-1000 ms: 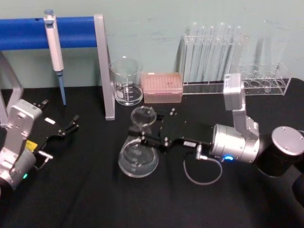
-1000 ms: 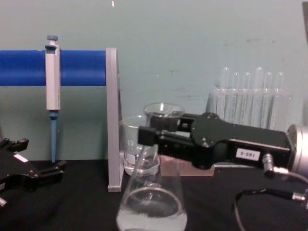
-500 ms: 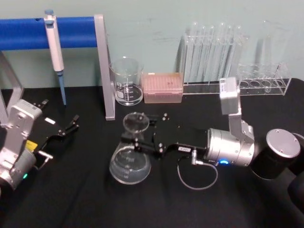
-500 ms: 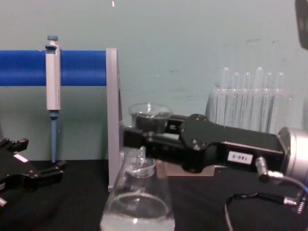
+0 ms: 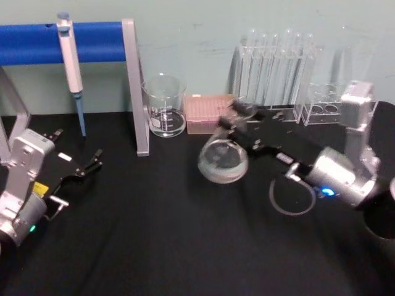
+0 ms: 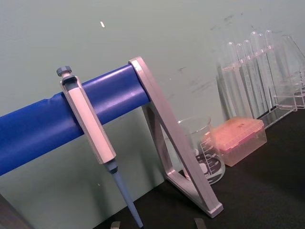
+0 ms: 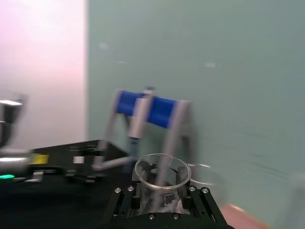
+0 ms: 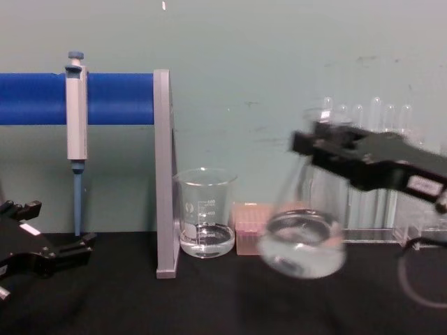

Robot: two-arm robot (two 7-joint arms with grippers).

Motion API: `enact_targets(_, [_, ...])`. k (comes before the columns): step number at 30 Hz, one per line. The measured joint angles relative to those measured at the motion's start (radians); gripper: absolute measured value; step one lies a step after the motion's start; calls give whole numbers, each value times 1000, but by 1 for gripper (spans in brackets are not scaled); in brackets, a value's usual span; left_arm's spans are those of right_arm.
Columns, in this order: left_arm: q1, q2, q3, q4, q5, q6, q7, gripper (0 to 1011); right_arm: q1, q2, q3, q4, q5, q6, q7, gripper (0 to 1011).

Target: Grasp the erlenmeyer flask with one hand, shake it three times, then place it back.

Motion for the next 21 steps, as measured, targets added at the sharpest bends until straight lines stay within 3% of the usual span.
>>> enact_targets(6, [0, 0, 0, 0, 0, 0, 0, 1001, -56, 29, 78, -39, -23, 26, -120, 457])
enact_targets(10, [0, 0, 0, 0, 0, 0, 0, 1001, -81, 46, 117, -59, -33, 43, -164, 457])
enact_targets(16, [0, 0, 0, 0, 0, 0, 0, 1001, -93, 50, 137, -67, -43, 57, -174, 457])
enact_targets(21, [0, 0, 0, 0, 0, 0, 0, 1001, -75, 31, 123, -55, -50, 67, -131, 457])
